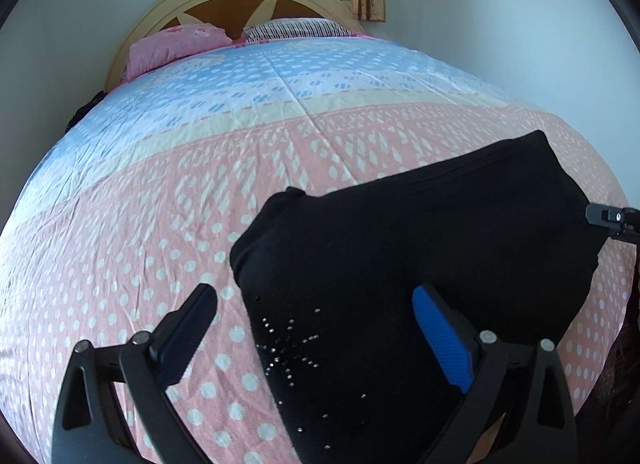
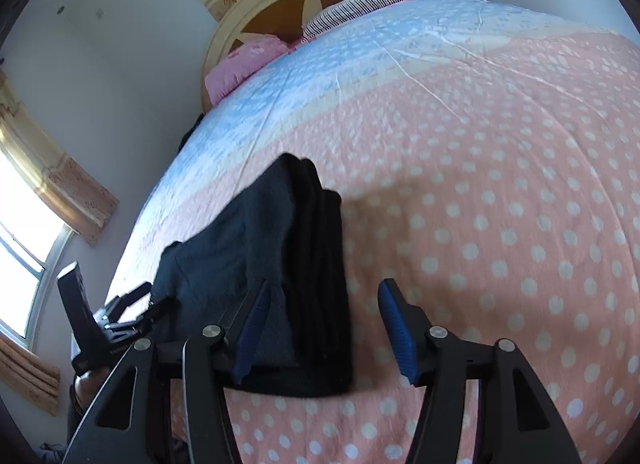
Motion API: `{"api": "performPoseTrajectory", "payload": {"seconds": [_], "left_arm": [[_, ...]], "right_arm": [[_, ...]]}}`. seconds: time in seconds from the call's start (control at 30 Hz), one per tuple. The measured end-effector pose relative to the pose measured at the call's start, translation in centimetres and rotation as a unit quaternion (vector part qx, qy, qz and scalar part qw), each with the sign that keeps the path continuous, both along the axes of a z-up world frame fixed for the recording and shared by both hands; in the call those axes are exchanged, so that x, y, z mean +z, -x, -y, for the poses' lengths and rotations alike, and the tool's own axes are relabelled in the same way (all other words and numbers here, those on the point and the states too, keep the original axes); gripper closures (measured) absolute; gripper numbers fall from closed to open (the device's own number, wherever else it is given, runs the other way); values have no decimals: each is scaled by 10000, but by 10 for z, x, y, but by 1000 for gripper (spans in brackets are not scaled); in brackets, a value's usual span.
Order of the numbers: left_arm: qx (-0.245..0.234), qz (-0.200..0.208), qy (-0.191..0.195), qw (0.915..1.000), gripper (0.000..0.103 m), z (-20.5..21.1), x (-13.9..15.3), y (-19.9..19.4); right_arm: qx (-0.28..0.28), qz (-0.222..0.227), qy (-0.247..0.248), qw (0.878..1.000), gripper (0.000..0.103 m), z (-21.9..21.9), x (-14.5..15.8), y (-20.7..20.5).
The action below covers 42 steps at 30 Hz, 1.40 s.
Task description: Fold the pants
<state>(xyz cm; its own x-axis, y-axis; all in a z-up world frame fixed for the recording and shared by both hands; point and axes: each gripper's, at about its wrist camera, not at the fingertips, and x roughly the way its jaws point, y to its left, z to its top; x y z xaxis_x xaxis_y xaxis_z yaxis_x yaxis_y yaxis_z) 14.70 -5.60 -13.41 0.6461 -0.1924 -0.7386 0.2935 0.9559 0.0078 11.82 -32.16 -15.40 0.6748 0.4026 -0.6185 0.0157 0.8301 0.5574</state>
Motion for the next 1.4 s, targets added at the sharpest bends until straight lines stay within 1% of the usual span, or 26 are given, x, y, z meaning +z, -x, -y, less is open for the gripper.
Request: {"api": "performPoseTrajectory", "payload": {"seconds": [0.13, 0.23, 0.33, 0.43, 0.5, 0.63, 0.8, 0.83, 0.87, 0.9, 1.0, 1.03, 1.1, 1.13, 1.23, 1.3, 1.37, 1.4], "left_arm": [[-18, -162, 230, 9996, 1, -6, -8, -5], [-47, -290, 399, 9988, 1, -8, -12, -9], [-50, -407, 544, 9977, 0, -11, -15, -13], [-26, -448, 567, 9974, 0, -11, -16, -14], [-41, -426, 506, 9978, 0, -9, -16, -13], [-90, -503, 482, 9975, 0, -7, -19, -18], [-100, -539, 618, 9966, 0, -12, -19, -18], [-95, -545, 664, 9963, 0, -14, -19, -18], [-84, -543, 696, 9961, 0, -15, -18, -17], [-69, -539, 723, 9959, 0, -17, -18, -17], [-44, -511, 741, 9959, 0, -17, -17, -15], [-36, -512, 745, 9959, 0, -18, -17, -15], [-24, -521, 743, 9959, 0, -18, -16, -15], [-19, -507, 736, 9960, 0, -19, -15, -14], [-38, -468, 752, 9961, 0, -22, -13, -12], [-38, -513, 837, 9952, 0, -23, -15, -14], [-65, -558, 784, 9953, 0, -21, -17, -16], [-98, -560, 761, 9955, 0, -19, -17, -16]], "right_arm": [[74, -194, -178, 9996, 45, -2, -13, -21], [121, -146, -139, 9997, 45, -4, -13, -24], [140, -137, -220, 9996, 45, -3, -14, -24], [270, -176, -58, 9995, 45, -9, -13, -23], [422, -245, 15, 9988, 45, -17, -13, -24], [530, -216, 327, 9978, 49, -27, -12, -17], [296, -75, 406, 9987, 49, -20, -4, 3], [299, -47, 410, 9987, 53, -18, -2, 8], [331, -39, 439, 9985, 60, -18, -2, 12], [384, -31, 485, 9981, 74, -20, -1, 15], [409, 63, 657, 9970, 87, -24, 6, 22], [436, 117, 699, 9965, 88, -27, 11, 25], [481, 149, 633, 9967, 89, -29, 17, 30], [465, 60, 578, 9972, 89, -26, 15, 30], [408, -304, 329, 9982, 89, -14, -7, 22], [360, -98, 271, 9989, 86, -9, -8, 21], [191, 9, 230, 9996, 73, -4, -5, 23], [94, 53, 313, 9995, 55, -2, -2, 23]]}}
